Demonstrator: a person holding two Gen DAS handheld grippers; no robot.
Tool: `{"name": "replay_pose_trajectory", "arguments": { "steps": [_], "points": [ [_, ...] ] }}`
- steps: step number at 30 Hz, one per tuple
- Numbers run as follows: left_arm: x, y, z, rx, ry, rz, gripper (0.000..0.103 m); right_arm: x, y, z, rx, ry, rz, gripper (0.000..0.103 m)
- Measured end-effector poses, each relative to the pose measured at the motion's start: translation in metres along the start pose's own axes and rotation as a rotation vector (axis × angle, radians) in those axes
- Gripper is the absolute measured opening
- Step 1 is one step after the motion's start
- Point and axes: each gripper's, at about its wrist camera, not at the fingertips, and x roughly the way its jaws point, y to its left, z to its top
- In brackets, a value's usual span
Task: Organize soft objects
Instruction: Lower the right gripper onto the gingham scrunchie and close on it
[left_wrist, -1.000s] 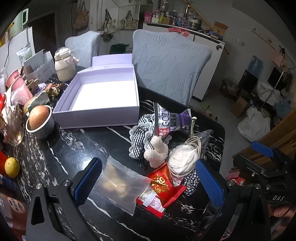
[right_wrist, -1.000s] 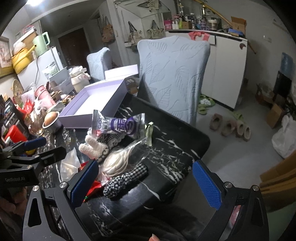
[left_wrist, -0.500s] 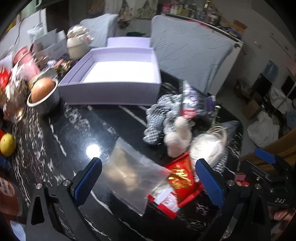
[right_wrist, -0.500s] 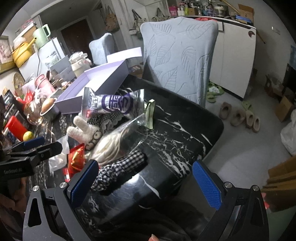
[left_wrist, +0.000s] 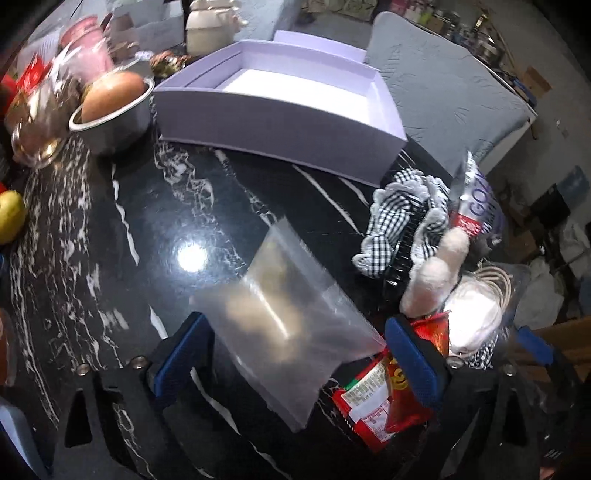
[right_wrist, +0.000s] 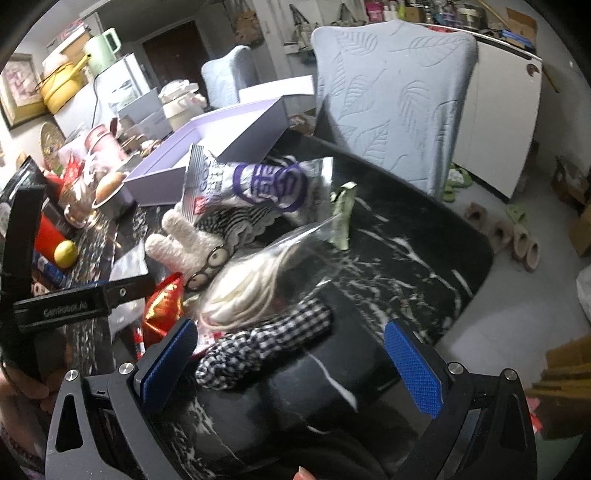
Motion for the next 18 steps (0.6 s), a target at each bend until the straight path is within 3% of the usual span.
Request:
{"name": "replay_pose_trajectory", "arguments": {
  "steps": [2,6,9,14,18],
  "points": [
    [0.004,0.007,0.001,-0.015,0.0,-0.016,0.083,0.005,0.001,-0.001,0.002,0.012,-0.005,0.103],
    [0.005,0.016,0.0,0.004,-0.017,-0.015,0.077,0.014,0.001,-0.005,0.005,0.042,-0.015,0.103],
    [0.0,0.023,-0.003,0.015,-0.039,-0.031,0.077,0.017,0.0,-0.009,0.005,0.056,-0.028,0.093],
    [-0.016,0.031,-0.005,0.048,-0.102,0.006,0.077,0.01,-0.002,-0.012,0.004,0.057,0.0,0.069],
    [-0.015,0.033,0.0,0.04,-0.103,0.012,0.077,0.006,-0.002,-0.012,0.009,0.066,0.014,0.059]
  ]
}}
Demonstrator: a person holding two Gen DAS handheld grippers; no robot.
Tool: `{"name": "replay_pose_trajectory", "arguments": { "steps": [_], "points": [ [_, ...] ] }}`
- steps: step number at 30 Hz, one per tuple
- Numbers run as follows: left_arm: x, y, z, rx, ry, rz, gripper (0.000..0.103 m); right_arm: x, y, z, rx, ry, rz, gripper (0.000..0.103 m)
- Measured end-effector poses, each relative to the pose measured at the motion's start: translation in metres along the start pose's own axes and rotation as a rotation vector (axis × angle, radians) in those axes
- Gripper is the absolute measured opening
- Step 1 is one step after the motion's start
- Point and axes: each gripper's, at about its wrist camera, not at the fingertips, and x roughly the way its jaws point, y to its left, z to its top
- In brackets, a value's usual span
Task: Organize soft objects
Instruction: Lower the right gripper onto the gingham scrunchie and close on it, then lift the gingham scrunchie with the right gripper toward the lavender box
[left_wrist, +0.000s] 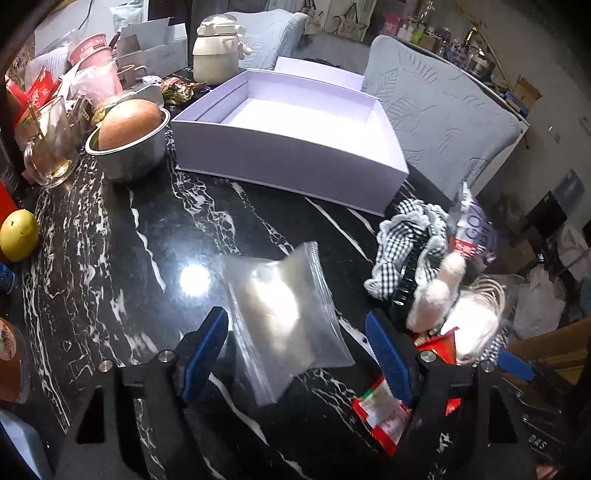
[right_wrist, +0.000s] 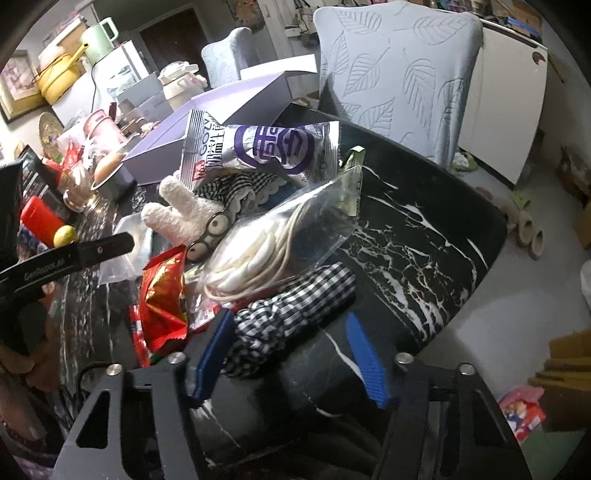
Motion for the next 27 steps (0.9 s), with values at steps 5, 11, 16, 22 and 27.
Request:
{"name": "replay_pose_trajectory", "arguments": {
  "steps": [5,11,16,22,27],
  "points": [
    [0.024,-0.005,0.015,-0.017,0.055,0.048,0.077,-0.002,0.002,0.001,-0.002,-0.006,-0.035,0.056],
    [0.038,-0.011,0.018,0.044,0.03,0.103,0.077,0.006,0.003,0.006,0.043,-0.004,-0.009,0.064],
    [0.038,-0.012,0.014,0.085,-0.018,0.11,0.056,0.006,0.009,0.005,0.006,-0.017,-0.08,0.049],
    [0.034,-0.012,0.01,0.108,-0.021,0.069,0.044,0.002,-0.006,0.001,0.044,-0.036,-0.076,0.026],
    [0.026,-0.016,0.001,0.131,-0.025,0.04,0.039,-0.003,-0.017,-0.005,0.108,-0.054,-0.036,0.023]
  ]
}}
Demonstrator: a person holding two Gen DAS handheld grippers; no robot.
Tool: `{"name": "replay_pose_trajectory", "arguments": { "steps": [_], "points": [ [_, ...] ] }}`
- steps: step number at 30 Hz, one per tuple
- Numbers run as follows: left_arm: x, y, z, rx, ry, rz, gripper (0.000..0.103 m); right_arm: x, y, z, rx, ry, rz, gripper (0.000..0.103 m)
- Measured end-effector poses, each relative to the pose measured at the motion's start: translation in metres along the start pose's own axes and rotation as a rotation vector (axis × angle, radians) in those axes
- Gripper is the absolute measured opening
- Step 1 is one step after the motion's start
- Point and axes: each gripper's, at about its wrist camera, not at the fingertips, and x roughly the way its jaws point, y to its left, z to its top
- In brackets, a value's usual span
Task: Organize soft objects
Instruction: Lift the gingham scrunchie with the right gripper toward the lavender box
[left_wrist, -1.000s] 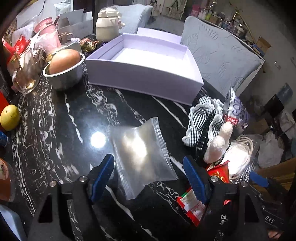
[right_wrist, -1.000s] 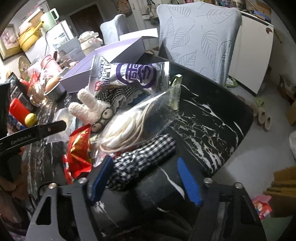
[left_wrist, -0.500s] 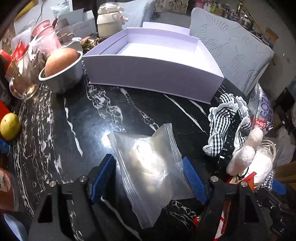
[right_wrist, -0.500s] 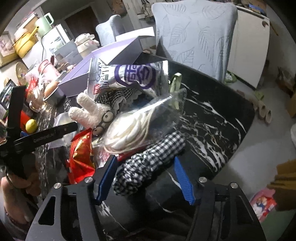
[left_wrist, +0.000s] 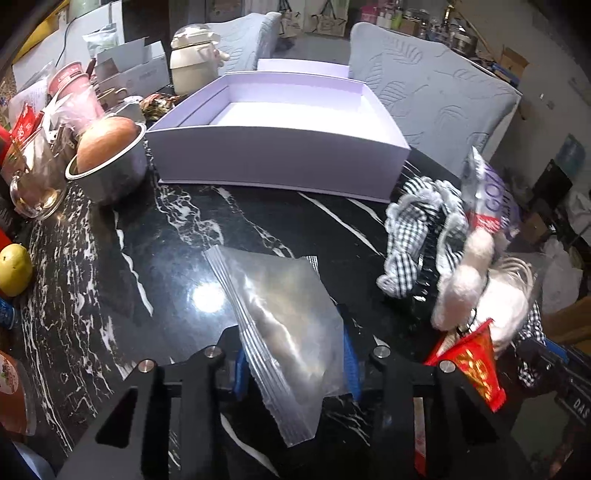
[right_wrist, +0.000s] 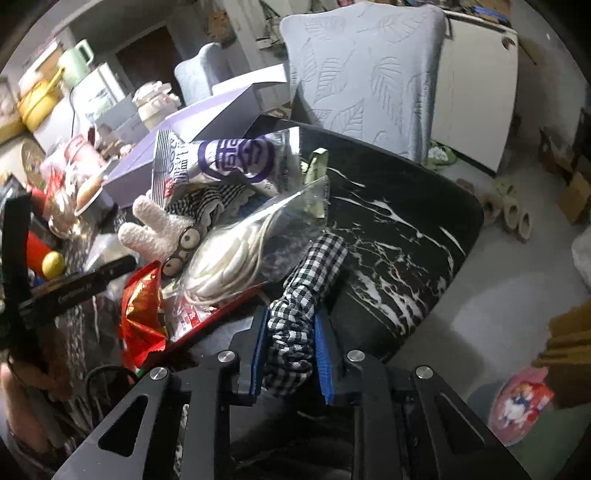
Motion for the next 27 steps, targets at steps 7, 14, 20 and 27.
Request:
{"name": "replay_pose_trajectory", "arguments": {
  "steps": [7,14,20,27],
  "points": [
    [-0.017,-0.005,-0.015,-0.006,-0.005,-0.049,0.038,-0.013,-0.009,-0.008,0.049,-0.013,0.043,0.023],
    [-0.043,-0.006,-0.027,-0.022,-0.033,-0.079,0.038,-0.029,-0.006,-0.018,0.044,-0.029,0.085,0.023],
    [-0.066,-0.004,-0.033,-0.043,-0.072,-0.096,0.038,-0.042,0.006,-0.021,0.001,-0.052,0.128,0.023],
    [-0.099,-0.001,-0.026,-0.054,-0.152,-0.11,0.038,-0.059,0.02,-0.013,-0.063,-0.098,0.183,0.023]
  ]
}}
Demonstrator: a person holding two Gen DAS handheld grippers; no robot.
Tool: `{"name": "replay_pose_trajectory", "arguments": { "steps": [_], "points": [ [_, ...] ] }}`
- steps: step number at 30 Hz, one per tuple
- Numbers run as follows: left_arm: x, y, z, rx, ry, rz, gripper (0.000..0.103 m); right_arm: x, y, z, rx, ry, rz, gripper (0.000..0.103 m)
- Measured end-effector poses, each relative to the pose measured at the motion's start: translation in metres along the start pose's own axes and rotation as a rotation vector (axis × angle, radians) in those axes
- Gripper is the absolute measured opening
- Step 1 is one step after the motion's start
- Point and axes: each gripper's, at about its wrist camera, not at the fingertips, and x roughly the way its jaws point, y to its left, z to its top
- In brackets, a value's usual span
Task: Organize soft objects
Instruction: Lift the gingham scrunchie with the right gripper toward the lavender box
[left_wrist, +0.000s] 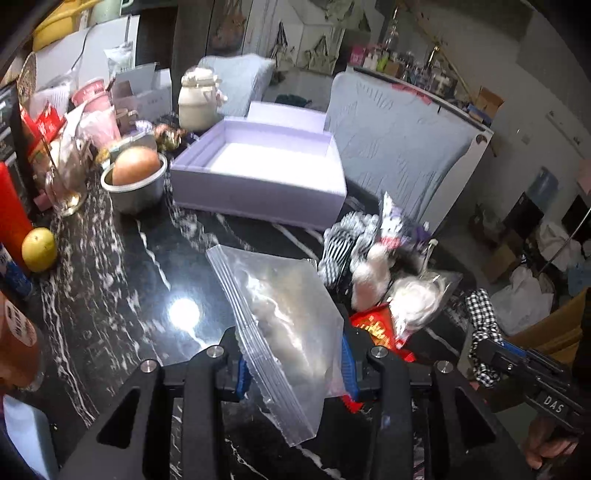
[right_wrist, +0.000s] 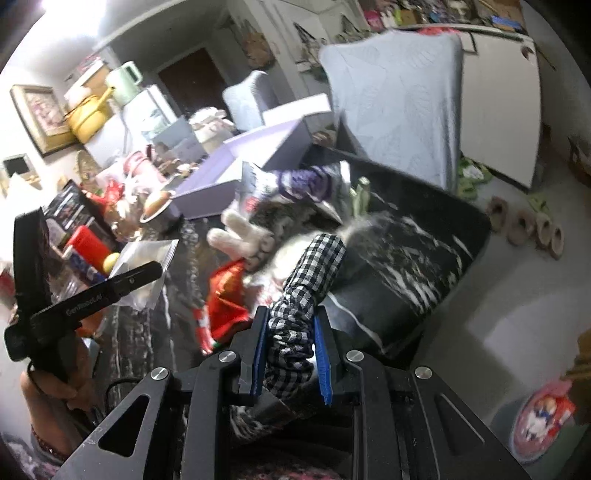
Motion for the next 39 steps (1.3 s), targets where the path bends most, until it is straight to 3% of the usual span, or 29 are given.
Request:
{"name": "replay_pose_trajectory", "arguments": {
  "steps": [16,28,39],
  "points": [
    [-0.027,-0.024,0.067,0.082,-0.167,-0.014,0.038,-0.01,0.041,0.074,-0.229,-0.125,0.085,0.023],
    [-0.003,-0.041,0.119,0.132,-0.227,-0.063,0.038,0.011,0.056,0.134,-0.331,-0.155,0.105,0.023],
    [0.028,-0.035,0.172,0.158,-0.282,-0.025,0.038,0.044,0.059,0.198,-0.369,-0.155,0.159,0.023]
  ]
}}
